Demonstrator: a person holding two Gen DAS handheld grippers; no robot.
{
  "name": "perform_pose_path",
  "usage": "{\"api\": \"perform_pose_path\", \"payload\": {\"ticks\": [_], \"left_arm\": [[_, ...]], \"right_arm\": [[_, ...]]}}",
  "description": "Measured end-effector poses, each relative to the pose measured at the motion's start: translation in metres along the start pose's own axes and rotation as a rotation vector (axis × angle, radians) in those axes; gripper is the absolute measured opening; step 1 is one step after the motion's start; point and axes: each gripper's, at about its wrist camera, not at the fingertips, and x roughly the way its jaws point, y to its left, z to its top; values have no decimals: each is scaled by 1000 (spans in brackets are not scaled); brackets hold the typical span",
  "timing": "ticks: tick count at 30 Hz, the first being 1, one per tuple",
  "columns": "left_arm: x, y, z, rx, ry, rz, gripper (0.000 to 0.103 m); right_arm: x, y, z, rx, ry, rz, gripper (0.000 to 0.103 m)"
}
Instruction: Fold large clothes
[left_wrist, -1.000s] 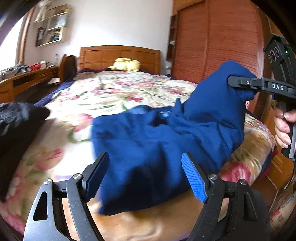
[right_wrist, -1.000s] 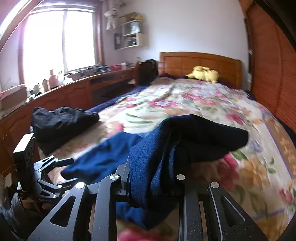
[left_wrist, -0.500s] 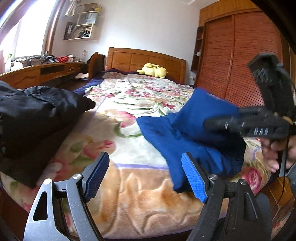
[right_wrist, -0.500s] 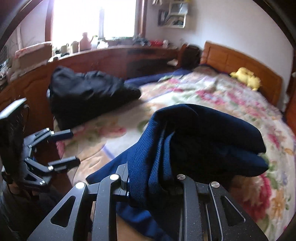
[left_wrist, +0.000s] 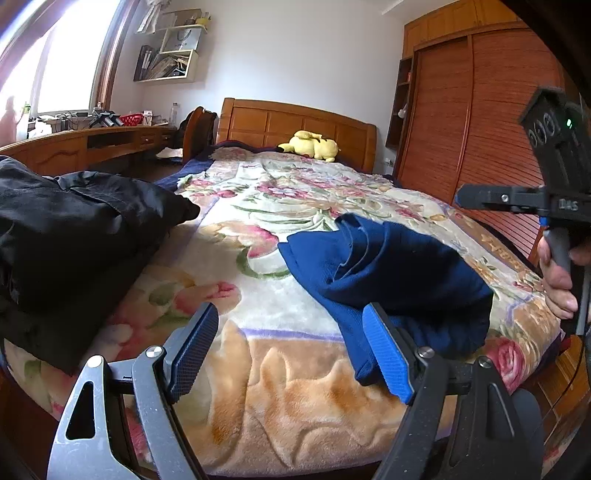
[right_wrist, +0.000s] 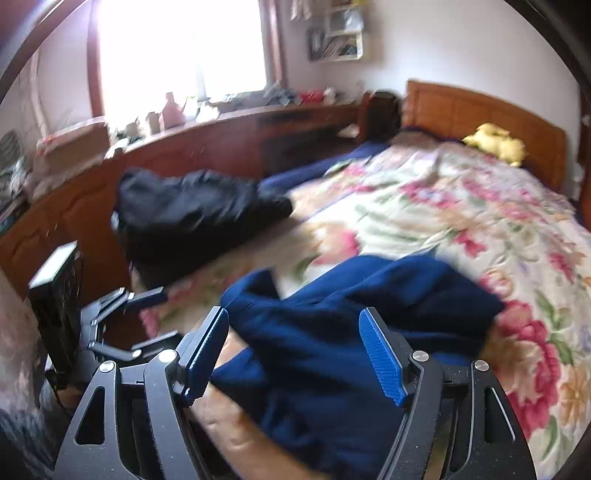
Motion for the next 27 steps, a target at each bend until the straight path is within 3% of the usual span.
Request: {"api": "perform_pose_path", "payload": {"ticks": [4,5,8,11,15,20,22,27], "left_arm": [[-1,-1,2,-10,-16,2,81],[-1,-2,2,-11,-20,1,81],[-1,-4,3,-9,-27,5,81],[-1,-6,6,-7,-31,11,81],[0,-18,12,7,-40,-9,81],[11,-36,14,37,-25,-36,81],[18,-39,12,49,-6,-32,81],[36,-37,2,60,72,-14,81]], "right_arm": [[17,-32,-10,32,26,-93,73],[30,-39,-16,46,61,-93,61],[60,-41,-38,72,133,-27,40],[76,-31,-56,66,160,42,32],[95,-20,-73,41,199,72,31],[95,-26,-68,42,196,77,31],[69,-29,-82,42,194,84,31],[33,-37,-79,70,168,120,35]]}}
